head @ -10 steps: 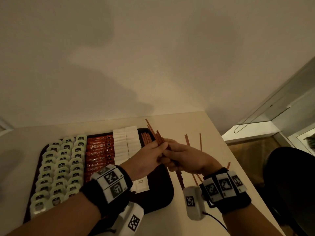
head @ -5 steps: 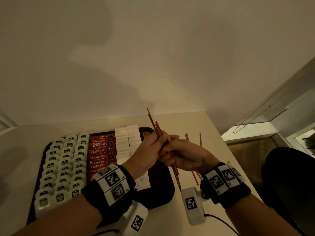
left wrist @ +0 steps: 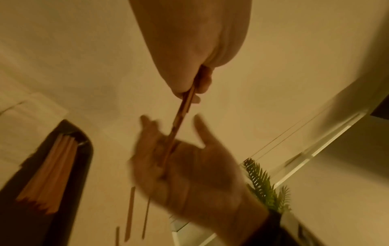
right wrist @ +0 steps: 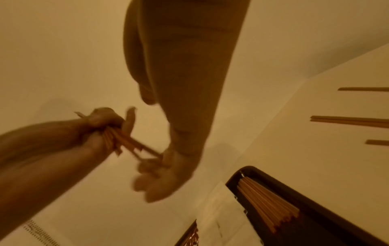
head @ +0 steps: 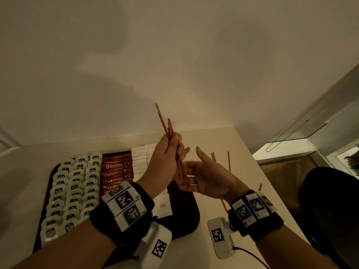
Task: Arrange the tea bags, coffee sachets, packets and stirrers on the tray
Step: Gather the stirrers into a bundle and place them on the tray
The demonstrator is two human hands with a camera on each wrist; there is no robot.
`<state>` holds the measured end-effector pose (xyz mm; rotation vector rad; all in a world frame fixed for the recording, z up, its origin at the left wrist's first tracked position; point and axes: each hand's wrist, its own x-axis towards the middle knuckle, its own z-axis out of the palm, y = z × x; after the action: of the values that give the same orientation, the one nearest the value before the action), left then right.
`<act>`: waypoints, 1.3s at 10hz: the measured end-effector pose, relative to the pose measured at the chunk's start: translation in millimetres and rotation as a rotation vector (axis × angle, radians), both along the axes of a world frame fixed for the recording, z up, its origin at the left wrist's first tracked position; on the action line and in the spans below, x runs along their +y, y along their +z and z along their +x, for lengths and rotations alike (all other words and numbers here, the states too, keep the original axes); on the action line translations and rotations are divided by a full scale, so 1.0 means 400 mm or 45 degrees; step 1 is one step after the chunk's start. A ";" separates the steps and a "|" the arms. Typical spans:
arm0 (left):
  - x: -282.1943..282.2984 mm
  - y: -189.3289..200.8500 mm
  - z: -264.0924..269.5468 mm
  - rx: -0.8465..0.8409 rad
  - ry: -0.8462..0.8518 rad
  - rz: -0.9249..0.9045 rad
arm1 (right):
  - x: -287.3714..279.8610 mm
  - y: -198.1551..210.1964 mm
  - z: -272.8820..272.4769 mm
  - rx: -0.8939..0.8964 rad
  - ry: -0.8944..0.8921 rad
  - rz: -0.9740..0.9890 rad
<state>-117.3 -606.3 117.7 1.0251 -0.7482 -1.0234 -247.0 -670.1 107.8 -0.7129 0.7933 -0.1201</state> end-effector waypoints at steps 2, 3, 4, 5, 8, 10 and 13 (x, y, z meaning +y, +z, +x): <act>-0.019 0.042 -0.010 -0.304 -0.004 -0.211 | 0.032 -0.018 0.016 -0.005 -0.349 0.191; -0.003 0.017 -0.025 -0.331 -0.063 -0.160 | 0.037 0.006 0.026 -0.136 -0.426 0.216; 0.010 -0.009 -0.045 -0.412 -0.071 -0.092 | 0.036 0.023 0.031 -0.196 -0.443 0.145; 0.013 -0.029 -0.064 -0.504 -0.089 -0.033 | 0.031 0.018 0.020 -0.190 -0.419 0.102; 0.047 -0.065 0.067 -0.054 -0.084 0.116 | -0.147 -0.287 -0.367 1.800 -0.119 -1.134; 0.092 -0.104 0.145 0.048 -0.030 0.197 | -0.185 -0.363 -0.446 2.005 -0.142 -1.068; 0.138 -0.139 0.186 -0.305 0.061 0.346 | -0.376 -0.371 -0.281 1.670 -0.093 -1.334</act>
<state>-42.8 -551.1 62.2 1.4118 -0.7879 -0.9886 -359.6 -820.5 -40.7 -1.8132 2.0641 -0.1240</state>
